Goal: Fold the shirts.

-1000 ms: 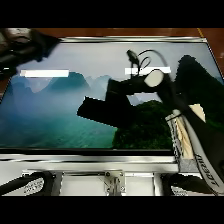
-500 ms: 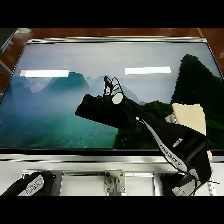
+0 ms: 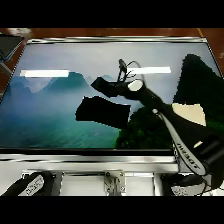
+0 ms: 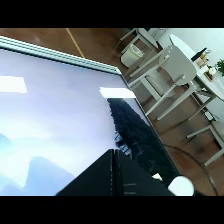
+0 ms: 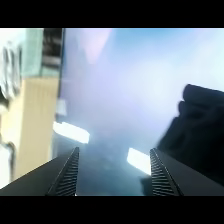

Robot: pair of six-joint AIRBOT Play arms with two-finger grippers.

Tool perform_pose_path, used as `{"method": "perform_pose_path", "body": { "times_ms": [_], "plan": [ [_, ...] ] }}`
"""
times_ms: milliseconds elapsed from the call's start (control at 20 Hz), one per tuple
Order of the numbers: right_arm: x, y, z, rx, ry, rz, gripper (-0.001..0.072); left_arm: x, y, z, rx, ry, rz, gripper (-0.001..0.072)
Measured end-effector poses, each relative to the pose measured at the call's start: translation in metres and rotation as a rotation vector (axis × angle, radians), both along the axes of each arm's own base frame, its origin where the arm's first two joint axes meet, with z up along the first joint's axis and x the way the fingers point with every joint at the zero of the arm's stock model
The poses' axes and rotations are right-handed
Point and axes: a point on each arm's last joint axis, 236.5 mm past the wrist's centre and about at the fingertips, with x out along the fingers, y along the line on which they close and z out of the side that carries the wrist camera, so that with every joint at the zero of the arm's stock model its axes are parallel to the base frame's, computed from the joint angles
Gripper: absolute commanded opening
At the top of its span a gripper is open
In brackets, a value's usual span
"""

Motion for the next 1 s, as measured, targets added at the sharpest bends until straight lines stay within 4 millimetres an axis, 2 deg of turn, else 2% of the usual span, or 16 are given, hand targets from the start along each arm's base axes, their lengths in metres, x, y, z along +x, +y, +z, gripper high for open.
{"method": "perform_pose_path", "body": {
  "times_ms": [50, 100, 200, 250, 350, 500, 600, 800, 850, 950, 1000],
  "plan": [
    [-0.007, -0.022, -0.008, -0.078, 0.022, 0.044, 0.0651, 0.0, -0.001, -0.001, 0.003, 0.0, -0.004, 0.0044],
    [-0.017, -0.05, -0.024, -0.183, 0.075, 0.082, 0.0693, 0.0, -0.001, -0.002, 0.006, -0.001, -0.004, 0.0044],
    [-0.04, -0.109, -0.063, -0.385, 0.216, 0.121, 0.0693, 0.0, -0.001, -0.003, 0.009, -0.002, -0.006, 0.0044],
    [-0.051, -0.131, -0.078, -0.447, 0.284, 0.122, 0.0693, 0.0, -0.001, -0.004, 0.011, -0.002, -0.006, 0.0044],
    [-0.071, -0.158, -0.108, -0.505, 0.413, 0.118, 0.0693, 0.0, -0.001, -0.004, 0.012, -0.002, -0.008, 0.0044],
    [-0.092, -0.17, -0.144, -0.524, 0.544, 0.125, 0.0693, -0.002, -0.002, -0.006, 0.016, 0.001, -0.017, 0.0044],
    [-0.099, -0.168, -0.159, -0.5, 0.604, 0.125, 0.0693, -0.004, -0.004, -0.007, 0.019, 0.005, -0.027, 0.0044],
    [-0.085, -0.149, -0.172, -0.391, 0.608, 0.079, 0.0692, -0.005, -0.005, -0.008, 0.022, 0.008, -0.035, 0.0044],
    [-0.082, -0.144, -0.174, -0.364, 0.608, 0.069, 0.0663, -0.005, -0.005, -0.008, 0.022, 0.009, -0.037, 0.0044],
    [-0.074, -0.135, -0.175, -0.312, 0.605, 0.047, 0.0431, -0.005, -0.006, -0.008, 0.022, 0.009, -0.038, 0.0044],
    [-0.073, -0.132, -0.176, -0.293, 0.608, 0.045, 0.0237, -0.005, -0.006, -0.008, 0.022, 0.009, -0.038, 0.0044]
  ]
}}
